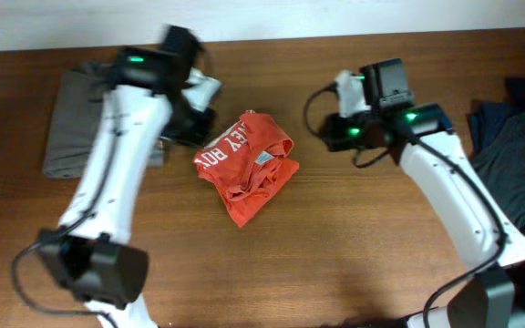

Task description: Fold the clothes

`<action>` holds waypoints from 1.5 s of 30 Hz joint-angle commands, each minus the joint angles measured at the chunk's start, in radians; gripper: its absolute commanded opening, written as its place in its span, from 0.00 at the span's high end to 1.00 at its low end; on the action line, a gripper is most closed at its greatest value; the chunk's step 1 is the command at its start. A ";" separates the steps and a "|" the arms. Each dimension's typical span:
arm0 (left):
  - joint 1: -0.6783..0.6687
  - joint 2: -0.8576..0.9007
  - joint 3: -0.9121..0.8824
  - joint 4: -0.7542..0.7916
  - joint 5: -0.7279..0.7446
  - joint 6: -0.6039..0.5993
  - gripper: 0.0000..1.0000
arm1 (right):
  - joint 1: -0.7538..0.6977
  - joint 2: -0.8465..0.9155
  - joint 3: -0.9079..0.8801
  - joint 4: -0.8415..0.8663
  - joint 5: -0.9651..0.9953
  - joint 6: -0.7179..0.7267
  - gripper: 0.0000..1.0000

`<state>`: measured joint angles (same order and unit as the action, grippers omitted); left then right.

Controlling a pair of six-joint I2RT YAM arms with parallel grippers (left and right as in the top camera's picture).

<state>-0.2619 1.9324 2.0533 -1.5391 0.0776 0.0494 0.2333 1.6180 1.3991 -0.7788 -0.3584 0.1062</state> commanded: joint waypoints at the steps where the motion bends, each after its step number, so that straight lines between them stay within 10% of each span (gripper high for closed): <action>1: 0.097 -0.040 0.005 0.030 -0.054 -0.039 0.88 | 0.116 0.080 0.002 0.068 -0.225 -0.020 0.76; 10: 0.233 -0.040 0.004 0.047 -0.043 -0.039 0.67 | 0.296 0.415 0.002 0.110 -0.199 0.091 0.86; 17: 0.236 -0.040 0.004 0.056 0.017 -0.038 0.65 | 0.211 0.378 0.003 -0.208 0.105 0.190 0.89; 25: 0.220 -0.034 -0.057 0.109 0.148 -0.009 0.50 | 0.134 0.226 0.025 -0.225 0.130 -0.014 0.91; 31: 0.199 -0.034 -0.267 0.319 0.242 0.039 0.50 | 0.117 0.151 0.031 -0.006 -0.247 -0.098 0.91; 45: 0.181 -0.034 -0.763 0.893 0.397 0.080 0.40 | 0.171 0.409 0.031 0.243 -0.254 0.069 0.93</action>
<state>-0.0669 1.9018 1.3628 -0.6930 0.4389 0.1116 0.4065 1.9926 1.4284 -0.5266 -0.5941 0.1368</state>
